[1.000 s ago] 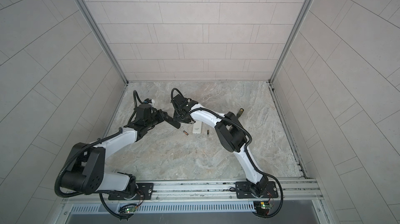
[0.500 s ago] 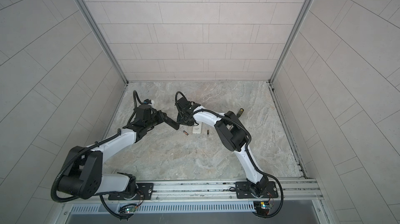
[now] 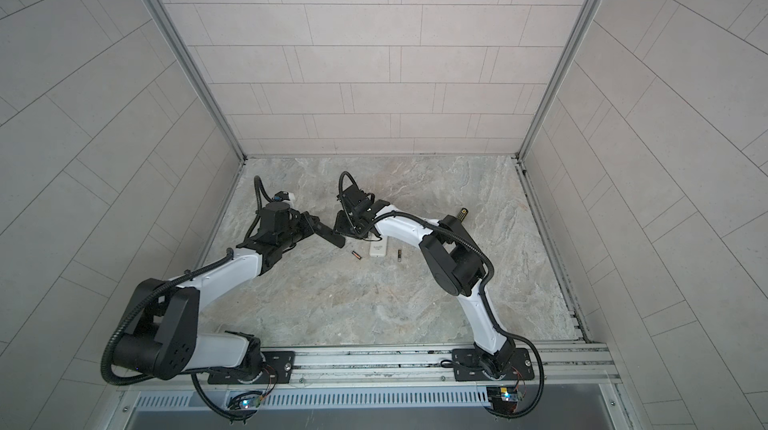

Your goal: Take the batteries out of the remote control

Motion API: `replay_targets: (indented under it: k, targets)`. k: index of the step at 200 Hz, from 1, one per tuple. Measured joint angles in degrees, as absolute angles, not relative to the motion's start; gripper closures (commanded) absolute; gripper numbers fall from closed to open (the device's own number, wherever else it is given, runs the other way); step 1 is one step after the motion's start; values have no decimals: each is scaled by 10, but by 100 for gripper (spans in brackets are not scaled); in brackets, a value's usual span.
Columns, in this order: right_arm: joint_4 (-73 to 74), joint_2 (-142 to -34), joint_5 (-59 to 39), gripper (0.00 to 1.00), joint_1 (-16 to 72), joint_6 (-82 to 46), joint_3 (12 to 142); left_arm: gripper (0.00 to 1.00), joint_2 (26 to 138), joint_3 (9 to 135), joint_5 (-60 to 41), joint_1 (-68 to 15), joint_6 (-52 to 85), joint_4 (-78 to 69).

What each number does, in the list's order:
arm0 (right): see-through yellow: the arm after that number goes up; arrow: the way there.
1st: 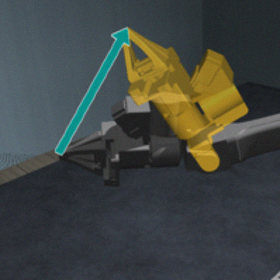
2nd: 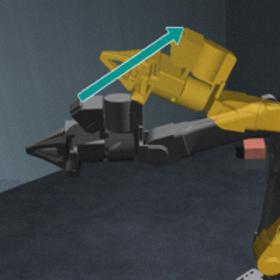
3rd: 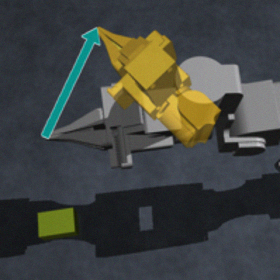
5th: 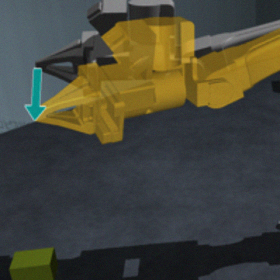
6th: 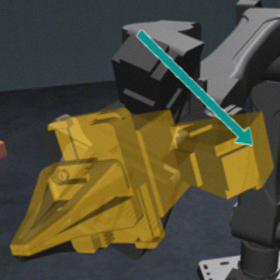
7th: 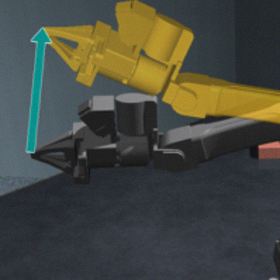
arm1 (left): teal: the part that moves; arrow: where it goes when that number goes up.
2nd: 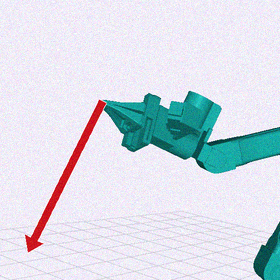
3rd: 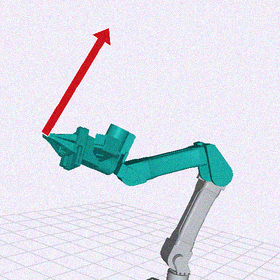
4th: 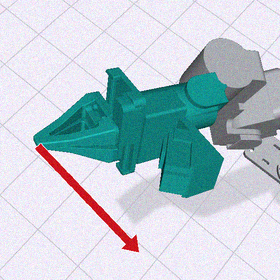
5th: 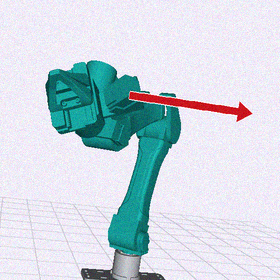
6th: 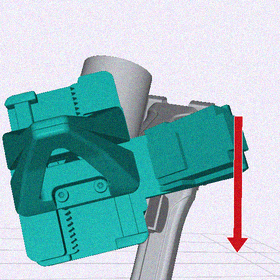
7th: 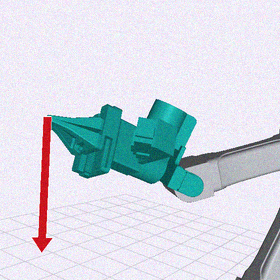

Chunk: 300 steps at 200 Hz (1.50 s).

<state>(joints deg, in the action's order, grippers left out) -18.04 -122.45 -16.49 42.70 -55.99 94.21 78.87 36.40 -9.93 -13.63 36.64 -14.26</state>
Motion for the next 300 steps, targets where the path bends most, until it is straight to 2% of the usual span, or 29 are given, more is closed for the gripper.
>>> replay_targets:
  k: [166,300]
  targets:
    - [-146,-1225,-202,50,432,-593,931,100,788,360,-98,-136,374,-148]
    - [-134,-1222,-178,50,429,-607,901,100,786,356,-96,-135,376,-147]
